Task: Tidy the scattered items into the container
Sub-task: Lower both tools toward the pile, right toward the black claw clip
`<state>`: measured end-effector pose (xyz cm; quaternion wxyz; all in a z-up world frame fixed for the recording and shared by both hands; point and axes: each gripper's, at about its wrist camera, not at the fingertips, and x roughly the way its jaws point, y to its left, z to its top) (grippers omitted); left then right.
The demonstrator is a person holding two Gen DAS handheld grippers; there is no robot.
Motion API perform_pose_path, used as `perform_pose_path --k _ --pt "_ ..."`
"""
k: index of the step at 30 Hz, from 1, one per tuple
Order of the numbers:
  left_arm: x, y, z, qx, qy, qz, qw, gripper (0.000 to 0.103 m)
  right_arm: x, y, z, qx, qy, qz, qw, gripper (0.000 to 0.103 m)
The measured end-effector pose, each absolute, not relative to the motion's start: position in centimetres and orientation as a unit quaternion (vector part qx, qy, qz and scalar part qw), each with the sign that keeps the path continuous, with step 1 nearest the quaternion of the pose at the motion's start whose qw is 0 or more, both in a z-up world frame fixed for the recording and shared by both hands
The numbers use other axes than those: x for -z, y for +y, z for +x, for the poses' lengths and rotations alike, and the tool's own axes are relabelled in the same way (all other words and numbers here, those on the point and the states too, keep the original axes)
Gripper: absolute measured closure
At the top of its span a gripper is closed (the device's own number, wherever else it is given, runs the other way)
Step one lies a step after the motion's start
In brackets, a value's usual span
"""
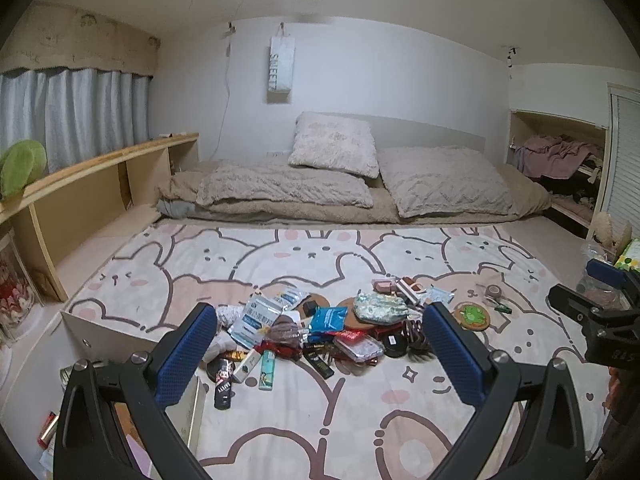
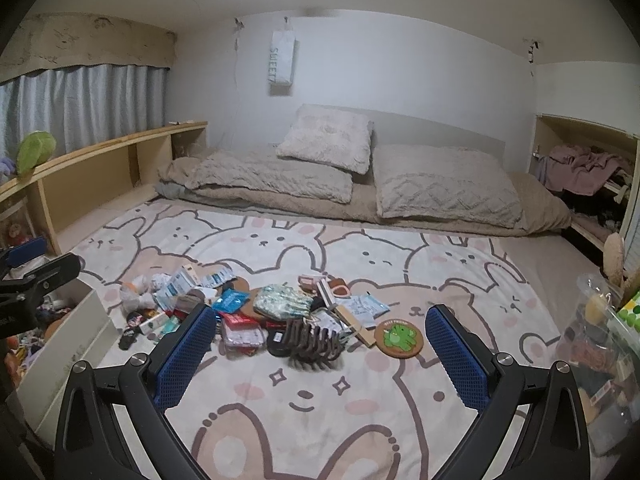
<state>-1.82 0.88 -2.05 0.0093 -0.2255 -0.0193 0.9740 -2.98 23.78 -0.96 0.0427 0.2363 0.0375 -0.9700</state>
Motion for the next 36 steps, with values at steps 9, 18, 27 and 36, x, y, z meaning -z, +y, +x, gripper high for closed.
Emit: perform_pose_path --k 9,18,27,36 --pt "5.4 -0.3 -4.2 -0.963 -0.028 -0.269 -0.007 0.000 3.4 25.3 -5.0 0.962 0.024 0.270 0.027 0.000" --pt "9.6 -0.1 -6.8 -0.945 -0.023 -0.326 -0.014 0.000 6.7 25.7 -7.2 0.952 0.042 0.304 0.012 0.000" --pt "13.3 0.9 -8.7 -0.932 -0.021 -0.362 -0.017 0.000 10.2 26.4 -9.8 0.943 0.039 0.332 -0.008 0.000" --pt "16.9 1.0 -10.4 -0.918 -0.031 -0.394 -0.036 0.002 14.6 26.0 -12.3 0.930 0.032 0.366 -0.006 0.000"
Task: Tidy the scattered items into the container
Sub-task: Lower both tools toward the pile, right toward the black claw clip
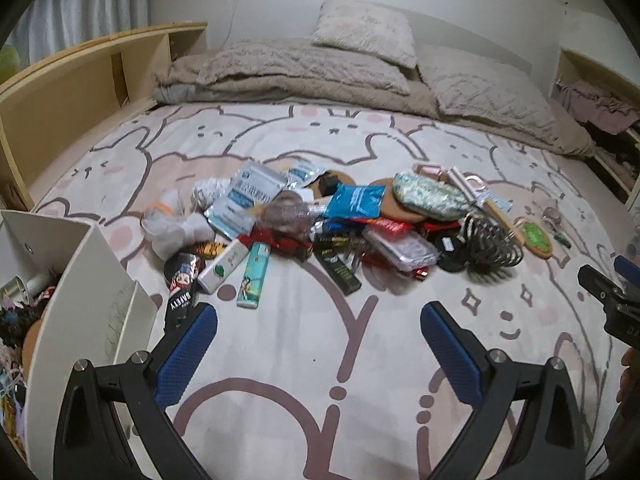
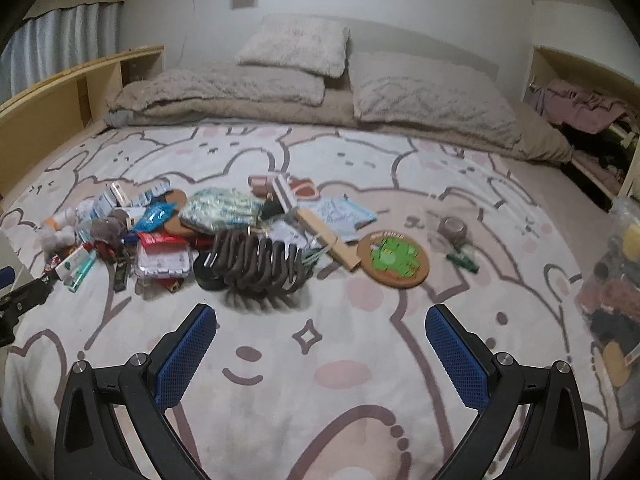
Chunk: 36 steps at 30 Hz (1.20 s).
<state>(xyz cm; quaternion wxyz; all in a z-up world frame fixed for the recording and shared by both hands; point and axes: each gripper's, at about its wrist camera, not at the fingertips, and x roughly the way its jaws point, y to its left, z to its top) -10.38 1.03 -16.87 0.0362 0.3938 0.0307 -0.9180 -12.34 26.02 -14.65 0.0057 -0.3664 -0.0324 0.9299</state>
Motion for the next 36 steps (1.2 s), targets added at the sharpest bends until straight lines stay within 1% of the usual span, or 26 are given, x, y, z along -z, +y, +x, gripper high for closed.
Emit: perform_pose_path --k 4,9,13,15,16,24,31,36 --pt "18.0 2.1 -11.0 0.915 0.015 0.402 0.039 0.002 15.5 25.8 -12.8 -0.927 -0.009 -0.376 -0.001 0.000" --pt "19.5 2.9 -11.8 0.911 -0.003 0.410 0.050 0.002 16.6 26.8 -13.4 -0.917 0.065 -0.393 -0.006 0.000" --pt "20.9 2.9 -12.5 0.905 0.000 0.421 0.052 0.002 17.5 27.7 -13.9 -0.915 0.118 -0.387 -0.005 0.000" --pt "21.4 2.6 -12.9 0.903 0.008 0.427 0.053 0.006 17.7 28.0 -14.0 -0.917 0.137 -0.374 0.004 0.000" --pt "21.9 2.3 -13.1 0.900 0.015 0.432 0.055 0.006 17.9 28.0 -14.1 -0.919 0.141 -0.368 0.008 0.000" --pt "23.9 0.1 -14.1 0.888 0.040 0.450 0.089 0.007 19.7 27.0 -15.8 -0.916 0.132 -0.378 -0.004 0.000" --pt "24.3 -3.2 -14.4 0.880 0.073 0.444 0.153 0.007 21.4 26.3 -16.8 -0.912 0.118 -0.393 -0.020 0.000" --pt "24.2 -4.5 -14.2 0.876 0.076 0.429 0.208 0.007 21.6 25.9 -17.3 -0.911 0.124 -0.391 -0.032 0.000"
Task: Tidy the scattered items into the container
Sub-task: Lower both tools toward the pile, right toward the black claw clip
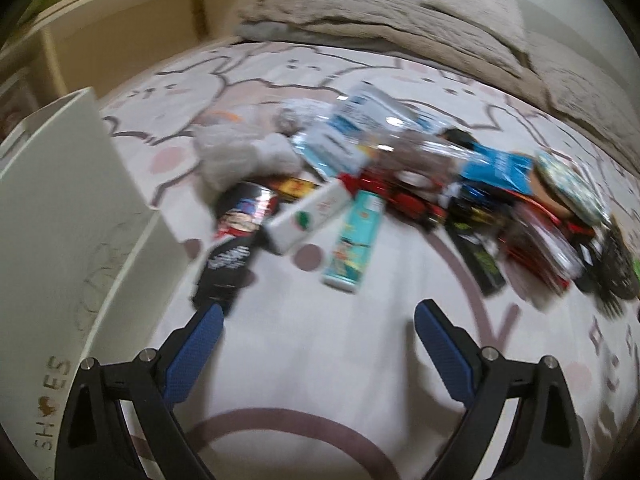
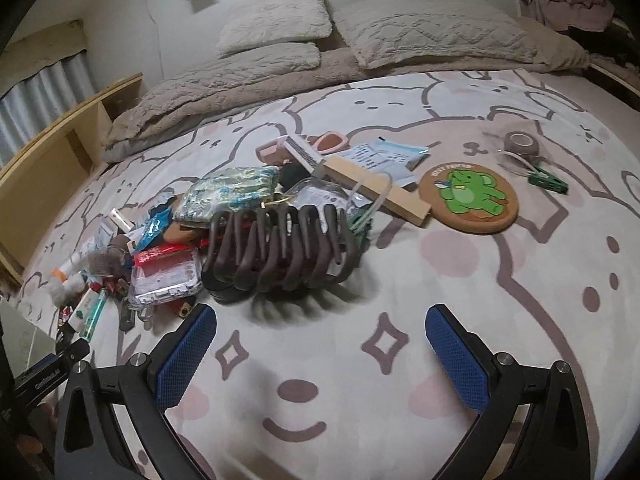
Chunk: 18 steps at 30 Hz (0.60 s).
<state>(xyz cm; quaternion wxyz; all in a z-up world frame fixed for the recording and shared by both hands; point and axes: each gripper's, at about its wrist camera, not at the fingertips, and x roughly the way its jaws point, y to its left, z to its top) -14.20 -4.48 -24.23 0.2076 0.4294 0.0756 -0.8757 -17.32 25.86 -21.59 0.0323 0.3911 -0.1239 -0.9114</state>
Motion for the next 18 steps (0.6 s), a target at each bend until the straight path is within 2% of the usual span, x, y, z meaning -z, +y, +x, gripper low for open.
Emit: perform_pose_path --k 18 --pt "25.7 -5.7 -16.5 0.846 0.043 0.446 0.289 0.002 21.4 25.5 -19.5 0.912 -0.149 0.376 0.060 0.000"
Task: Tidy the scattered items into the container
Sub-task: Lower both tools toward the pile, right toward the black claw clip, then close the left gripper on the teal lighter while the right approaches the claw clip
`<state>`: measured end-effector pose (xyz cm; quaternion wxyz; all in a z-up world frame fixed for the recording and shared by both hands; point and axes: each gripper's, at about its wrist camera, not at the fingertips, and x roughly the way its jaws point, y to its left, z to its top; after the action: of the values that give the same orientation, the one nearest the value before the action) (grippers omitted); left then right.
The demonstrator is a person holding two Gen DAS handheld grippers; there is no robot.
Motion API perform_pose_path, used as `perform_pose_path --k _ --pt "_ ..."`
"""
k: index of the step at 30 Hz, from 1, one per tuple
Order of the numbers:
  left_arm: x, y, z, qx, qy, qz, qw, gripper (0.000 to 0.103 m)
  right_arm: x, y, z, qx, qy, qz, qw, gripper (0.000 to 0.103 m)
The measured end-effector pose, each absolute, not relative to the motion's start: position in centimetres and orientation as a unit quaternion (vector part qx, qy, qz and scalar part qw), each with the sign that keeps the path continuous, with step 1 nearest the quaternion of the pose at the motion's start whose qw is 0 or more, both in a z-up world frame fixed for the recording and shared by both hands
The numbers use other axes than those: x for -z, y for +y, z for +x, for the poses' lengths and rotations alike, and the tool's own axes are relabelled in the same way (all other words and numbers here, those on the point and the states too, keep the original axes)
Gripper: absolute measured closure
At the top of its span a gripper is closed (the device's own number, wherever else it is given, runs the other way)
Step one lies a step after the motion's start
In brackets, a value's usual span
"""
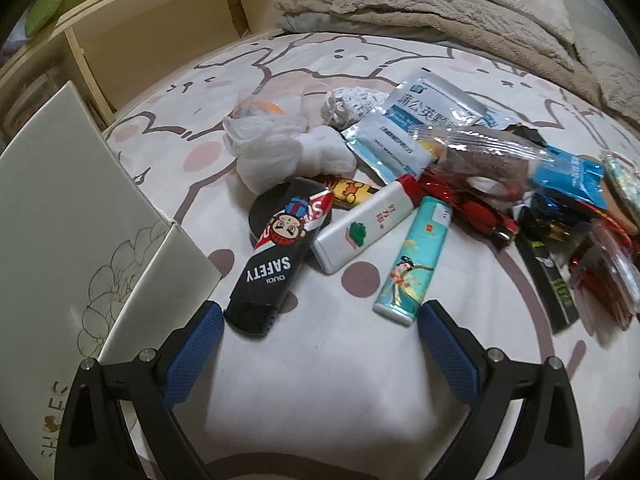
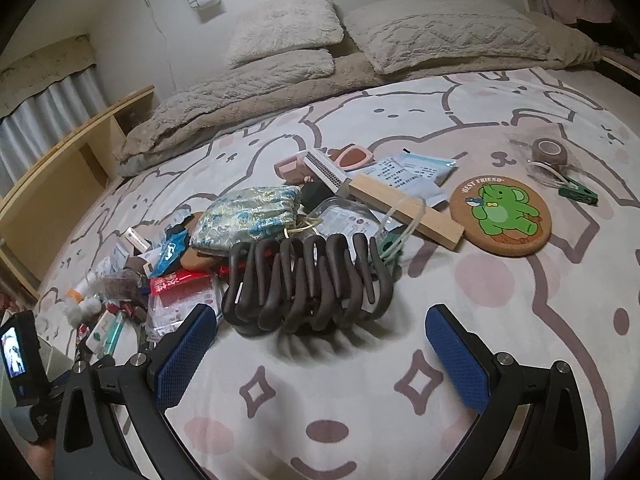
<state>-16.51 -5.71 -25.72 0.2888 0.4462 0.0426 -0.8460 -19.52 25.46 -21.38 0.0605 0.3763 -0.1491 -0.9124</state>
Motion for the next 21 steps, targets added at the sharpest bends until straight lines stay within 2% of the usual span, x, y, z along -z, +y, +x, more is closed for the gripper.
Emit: perform_pose_path --k 6,11,14,18,21 --pt "26.0 -5.6 -17.3 0.843 0.036 0.445 0.300 0.001 21.7 25.0 -20.1 0.911 -0.150 0.379 0.066 0.000" --pt "26.3 -5.6 -17.9 0.854 0.046 0.443 0.270 0.001 21.9 25.3 -20.5 0.910 -0.160 0.377 0.063 0.000" --pt "26.4 -6.3 -17.9 0.858 0.083 0.444 0.243 0.005 22.0 25.6 -20.8 0.909 -0.169 0.376 0.059 0.000" --pt "26.3 -6.4 -17.8 0.862 0.094 0.440 0.232 0.010 22.1 26.1 -21.0 0.905 -0.192 0.375 0.055 0.000" --pt "26.2 -6.2 -17.8 0.867 0.098 0.435 0.221 0.019 22.1 26.2 -21.0 0.906 -0.196 0.371 0.048 0.000"
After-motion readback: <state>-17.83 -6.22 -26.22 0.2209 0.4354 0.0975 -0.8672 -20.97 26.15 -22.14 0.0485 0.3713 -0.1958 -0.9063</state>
